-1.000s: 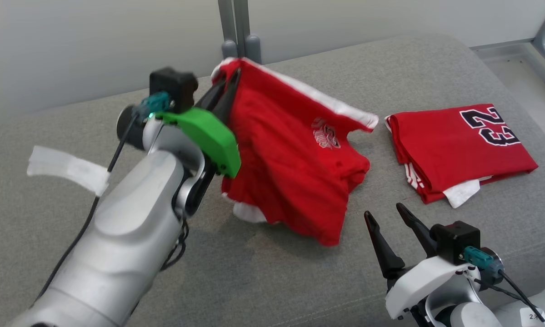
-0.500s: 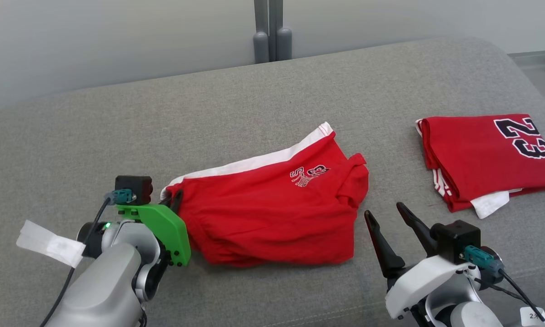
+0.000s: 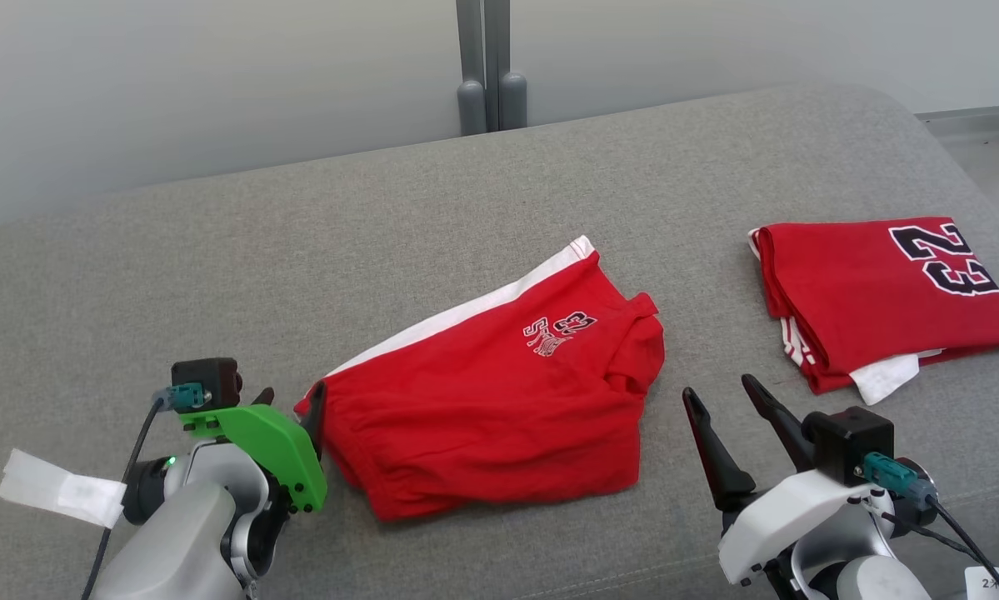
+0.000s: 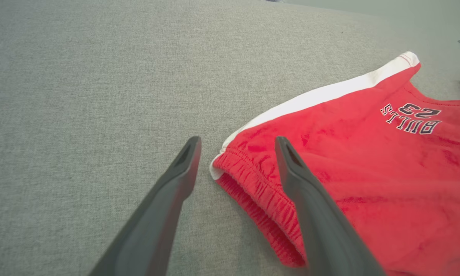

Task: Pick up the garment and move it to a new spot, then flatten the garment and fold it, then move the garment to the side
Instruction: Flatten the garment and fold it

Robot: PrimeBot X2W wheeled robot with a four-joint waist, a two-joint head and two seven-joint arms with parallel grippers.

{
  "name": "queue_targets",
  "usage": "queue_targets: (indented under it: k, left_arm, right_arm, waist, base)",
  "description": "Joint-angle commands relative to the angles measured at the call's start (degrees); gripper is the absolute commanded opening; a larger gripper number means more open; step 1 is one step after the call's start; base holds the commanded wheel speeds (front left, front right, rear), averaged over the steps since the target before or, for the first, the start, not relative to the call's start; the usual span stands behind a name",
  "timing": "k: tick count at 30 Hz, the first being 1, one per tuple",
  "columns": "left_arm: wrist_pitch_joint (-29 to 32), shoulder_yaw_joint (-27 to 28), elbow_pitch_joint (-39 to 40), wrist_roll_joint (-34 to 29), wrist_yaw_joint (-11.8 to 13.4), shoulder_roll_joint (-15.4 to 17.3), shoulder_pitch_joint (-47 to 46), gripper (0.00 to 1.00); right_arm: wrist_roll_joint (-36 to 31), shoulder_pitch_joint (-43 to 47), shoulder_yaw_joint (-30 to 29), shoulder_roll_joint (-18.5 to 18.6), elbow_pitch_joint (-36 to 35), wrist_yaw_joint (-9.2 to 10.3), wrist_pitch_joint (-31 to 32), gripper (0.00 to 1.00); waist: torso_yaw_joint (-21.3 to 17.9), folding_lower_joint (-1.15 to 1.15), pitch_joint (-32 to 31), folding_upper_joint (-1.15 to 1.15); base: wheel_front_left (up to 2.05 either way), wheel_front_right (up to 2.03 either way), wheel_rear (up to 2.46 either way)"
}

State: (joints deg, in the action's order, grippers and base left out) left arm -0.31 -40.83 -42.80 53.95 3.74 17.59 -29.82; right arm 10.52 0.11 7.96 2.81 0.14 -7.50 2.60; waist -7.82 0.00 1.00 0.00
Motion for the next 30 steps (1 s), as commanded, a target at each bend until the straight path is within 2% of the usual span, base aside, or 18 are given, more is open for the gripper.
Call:
queue_targets:
  k: [1,5,13,16,18,19,21,24,30]
  left_arm:
    - [-0.9,0.4,0.9,0.5,0.6,0.7,1.7,1.00]
    - [-3.7,2.0,4.9,1.4,2.4,1.3,4.6,1.00]
    - [-13.6,8.2,15.5,1.8,8.5,2.4,12.1,1.00]
    - [-14.8,11.5,20.8,-0.3,9.1,2.4,15.2,1.00]
    - [-14.9,15.7,25.5,-4.0,9.8,2.2,17.4,1.00]
    - [-14.9,15.7,25.5,-4.0,9.8,2.2,17.4,1.00]
    - [-14.9,19.9,29.6,-8.3,10.1,0.9,21.1,1.00]
    - [-14.8,25.7,34.7,-13.9,9.2,-1.4,25.7,1.00]
    - [-14.8,32.4,40.3,-22.4,5.2,-6.1,33.0,1.00]
  right_arm:
    - [-0.1,0.9,-0.4,0.2,0.0,0.03,-0.1,1.00]
    - [-0.5,1.2,-1.5,0.2,-0.1,0.03,0.1,1.00]
    - [-0.7,1.8,-6.1,0.2,-0.1,0.03,-1.1,1.00]
    - [-1.3,1.2,-8.0,0.2,0.7,0.02,-2.3,1.00]
    - [-1.3,0.5,-8.7,0.2,1.1,0.03,-3.1,1.00]
    - [-1.3,0.5,-8.7,0.2,1.1,0.03,-3.1,1.00]
    - [-1.1,-0.2,-8.7,0.2,2.2,0.03,-3.8,1.00]
    - [-1.1,-1.2,-8.2,0.2,3.7,0.03,-5.0,1.00]
    - [-0.7,-3.0,-8.0,0.2,6.7,0.03,-7.5,1.00]
  waist:
    - [0.1,0.00,-0.5,0.00]
    - [0.5,0.00,-1.5,0.00]
    - [1.7,0.00,-3.3,0.00]
    - [2.2,0.00,-3.8,0.00]
    - [2.6,0.00,-4.0,0.00]
    - [2.6,0.00,-4.0,0.00]
    - [2.9,0.00,-4.2,0.00]
    - [3.6,0.00,-4.5,0.00]
    - [5.3,0.00,-5.3,0.00]
  base:
    - [0.00,0.00,0.00]
    - [0.00,0.00,0.00]
    - [0.00,0.00,0.00]
    - [0.00,0.00,0.00]
    - [0.00,0.00,0.00]
    - [0.00,0.00,0.00]
    - [0.00,0.00,0.00]
    - [0.00,0.00,0.00]
    - [0.00,0.00,0.00]
